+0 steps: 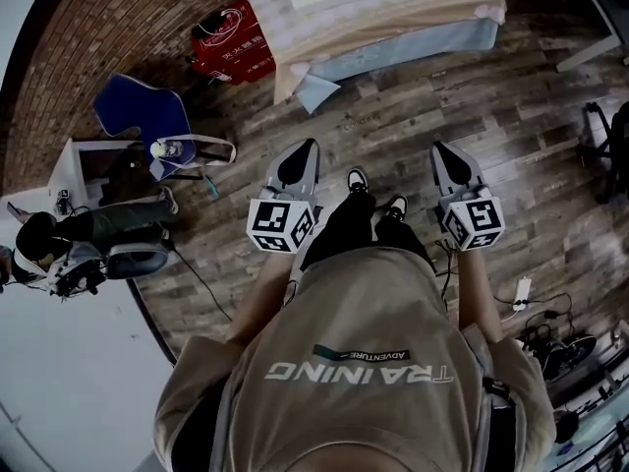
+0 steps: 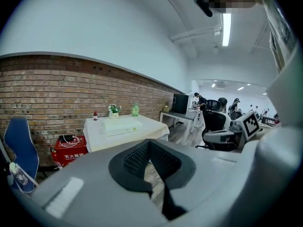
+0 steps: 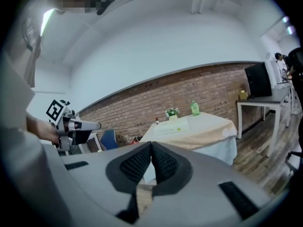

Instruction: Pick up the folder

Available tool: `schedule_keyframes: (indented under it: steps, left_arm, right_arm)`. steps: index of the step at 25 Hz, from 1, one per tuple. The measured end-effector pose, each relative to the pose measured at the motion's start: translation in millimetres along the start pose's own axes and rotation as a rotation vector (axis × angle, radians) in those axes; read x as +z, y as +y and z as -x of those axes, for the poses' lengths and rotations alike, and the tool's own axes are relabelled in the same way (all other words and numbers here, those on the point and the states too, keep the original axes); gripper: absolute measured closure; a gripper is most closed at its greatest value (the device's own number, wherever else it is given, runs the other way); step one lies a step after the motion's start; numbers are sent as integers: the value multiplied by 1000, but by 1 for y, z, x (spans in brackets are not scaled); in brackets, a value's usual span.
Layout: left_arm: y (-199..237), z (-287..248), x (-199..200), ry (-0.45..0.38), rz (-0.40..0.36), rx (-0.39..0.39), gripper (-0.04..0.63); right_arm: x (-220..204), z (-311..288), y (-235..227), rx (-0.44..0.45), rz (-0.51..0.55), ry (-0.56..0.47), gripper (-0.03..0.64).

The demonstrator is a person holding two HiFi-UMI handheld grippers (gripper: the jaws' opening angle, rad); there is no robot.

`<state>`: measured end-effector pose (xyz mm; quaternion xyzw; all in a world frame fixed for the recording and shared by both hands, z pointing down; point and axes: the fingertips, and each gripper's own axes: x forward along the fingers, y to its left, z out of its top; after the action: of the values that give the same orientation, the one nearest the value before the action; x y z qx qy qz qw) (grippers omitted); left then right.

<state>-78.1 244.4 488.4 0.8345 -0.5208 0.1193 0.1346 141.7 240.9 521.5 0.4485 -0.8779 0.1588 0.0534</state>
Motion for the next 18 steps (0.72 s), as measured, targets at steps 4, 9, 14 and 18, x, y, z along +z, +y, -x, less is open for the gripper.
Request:
schedule_keyframes:
  steps: [4,9,14,18]
  left_arm:
    - [25,-28,-2,5,18,-22,588]
    - [62,-73,39,-74,9,-2,588]
    - [89,-108,73,-106,-27,-41,588]
    - [111,-131,76,-91,-61,-84,588]
  right_arm:
    - [15,-23,-14,-22,14,-3,606]
    - [54,-55,-34,-71,63,-15,607]
    - [97,-104,-42,-91,97,-44,606]
    - [116,-137,-51,-140,89,-71,606]
